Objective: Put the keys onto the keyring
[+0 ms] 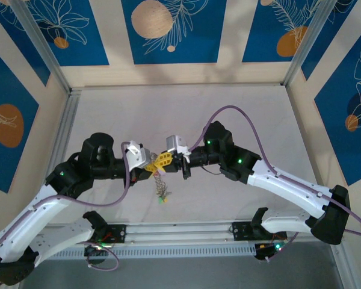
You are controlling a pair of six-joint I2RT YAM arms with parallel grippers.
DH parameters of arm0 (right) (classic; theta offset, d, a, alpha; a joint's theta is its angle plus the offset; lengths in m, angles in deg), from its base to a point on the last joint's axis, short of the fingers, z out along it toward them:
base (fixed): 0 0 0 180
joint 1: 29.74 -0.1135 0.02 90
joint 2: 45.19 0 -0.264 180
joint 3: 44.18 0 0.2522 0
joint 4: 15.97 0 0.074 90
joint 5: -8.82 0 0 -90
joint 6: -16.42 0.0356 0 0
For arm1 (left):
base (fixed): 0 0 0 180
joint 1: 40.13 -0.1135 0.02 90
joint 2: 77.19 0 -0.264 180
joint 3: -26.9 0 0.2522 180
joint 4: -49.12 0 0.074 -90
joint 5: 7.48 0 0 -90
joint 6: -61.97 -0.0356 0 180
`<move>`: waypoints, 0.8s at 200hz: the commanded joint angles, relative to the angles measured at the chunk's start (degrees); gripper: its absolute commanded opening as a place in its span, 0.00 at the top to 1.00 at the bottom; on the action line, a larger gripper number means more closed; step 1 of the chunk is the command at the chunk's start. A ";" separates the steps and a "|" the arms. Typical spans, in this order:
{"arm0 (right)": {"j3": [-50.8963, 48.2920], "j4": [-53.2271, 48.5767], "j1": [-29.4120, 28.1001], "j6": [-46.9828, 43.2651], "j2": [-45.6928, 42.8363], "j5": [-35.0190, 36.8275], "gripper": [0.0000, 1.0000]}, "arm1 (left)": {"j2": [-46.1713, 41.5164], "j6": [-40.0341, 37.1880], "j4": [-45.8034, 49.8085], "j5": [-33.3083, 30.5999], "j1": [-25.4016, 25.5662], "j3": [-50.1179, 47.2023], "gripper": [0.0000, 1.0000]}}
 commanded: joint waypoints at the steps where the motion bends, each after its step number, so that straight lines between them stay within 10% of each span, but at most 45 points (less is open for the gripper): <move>1: 1.73 3.65 -0.03 0.68 -1.61 -1.28 1.00 | -0.17 -0.54 -0.27 -1.08 0.70 -0.11 1.00; 160: 0.50 1.17 2.02 4.53 -2.82 3.32 1.00 | -6.70 -1.86 -2.27 -4.87 0.92 -0.18 1.00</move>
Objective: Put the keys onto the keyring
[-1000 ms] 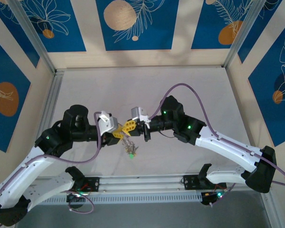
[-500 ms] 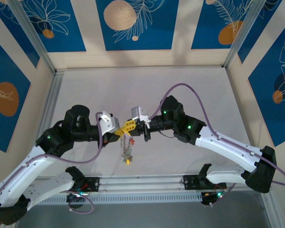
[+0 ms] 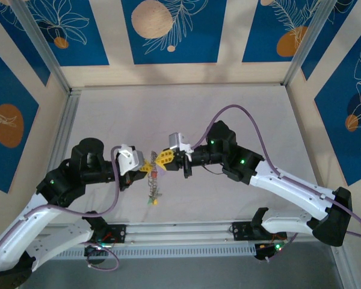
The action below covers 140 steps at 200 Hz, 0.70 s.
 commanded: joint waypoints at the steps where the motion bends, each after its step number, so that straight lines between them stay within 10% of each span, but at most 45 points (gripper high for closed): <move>1: 0.52 0.33 1.24 2.20 -1.49 2.04 1.00 | -1.62 -0.94 -1.60 -0.80 0.42 0.47 1.00; 140: 4.03 -8.09 4.39 7.57 3.17 3.05 1.00 | -3.57 -0.66 -4.25 -1.33 0.45 0.37 1.00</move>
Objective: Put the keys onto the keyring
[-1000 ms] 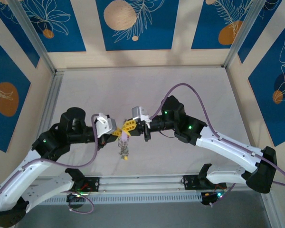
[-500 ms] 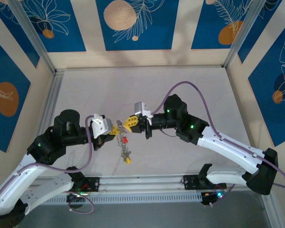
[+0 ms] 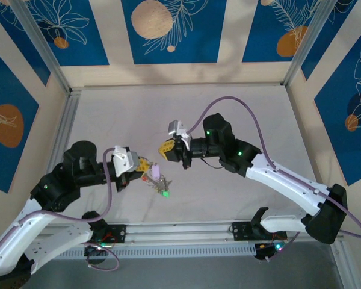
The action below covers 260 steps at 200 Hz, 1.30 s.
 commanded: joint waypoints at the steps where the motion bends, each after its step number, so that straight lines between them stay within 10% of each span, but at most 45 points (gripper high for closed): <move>1: 0.78 -1.59 0.24 1.19 -0.83 -0.48 1.00 | -0.89 -0.68 -3.36 0.00 0.46 0.38 1.00; 15: -0.58 -0.18 0.23 0.78 -2.92 -2.01 0.99 | -0.90 -0.93 -2.77 -0.28 0.46 0.52 1.00; 66: -1.36 1.11 -2.49 -2.19 -7.98 -8.43 0.48 | -0.02 -1.63 -1.79 -1.01 0.39 0.91 1.00; 108: 1.08 -2.34 -4.69 -3.65 -3.92 -6.87 0.40 | 0.76 -1.31 -2.28 0.03 0.48 1.00 1.00; 135: 1.96 -2.27 -4.63 -3.13 -2.29 -5.43 0.45 | 0.94 -1.33 -1.93 0.42 0.53 1.08 1.00; 189: 2.97 -2.50 -4.10 -2.87 -0.51 -3.92 1.00 | 0.59 -1.17 -2.01 1.37 0.47 1.00 1.00; 260: 4.17 -7.46 -3.90 -7.15 0.06 1.90 1.00 | 0.24 -1.39 -1.60 1.82 0.49 0.87 1.00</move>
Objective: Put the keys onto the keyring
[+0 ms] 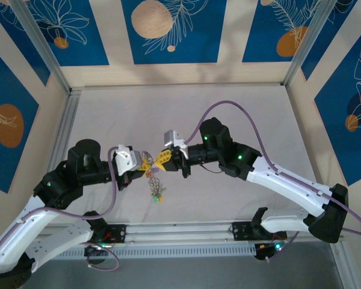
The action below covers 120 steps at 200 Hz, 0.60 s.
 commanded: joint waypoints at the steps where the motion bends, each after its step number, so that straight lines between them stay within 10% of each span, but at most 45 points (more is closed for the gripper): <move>1: 2.70 -4.53 0.28 -3.00 1.01 5.03 1.00 | -1.16 -0.52 -2.33 2.70 0.48 0.89 1.00; 120: 8.64 -16.17 0.23 -9.10 2.91 10.70 1.00 | -0.41 -1.17 0.26 2.82 0.50 2.52 1.00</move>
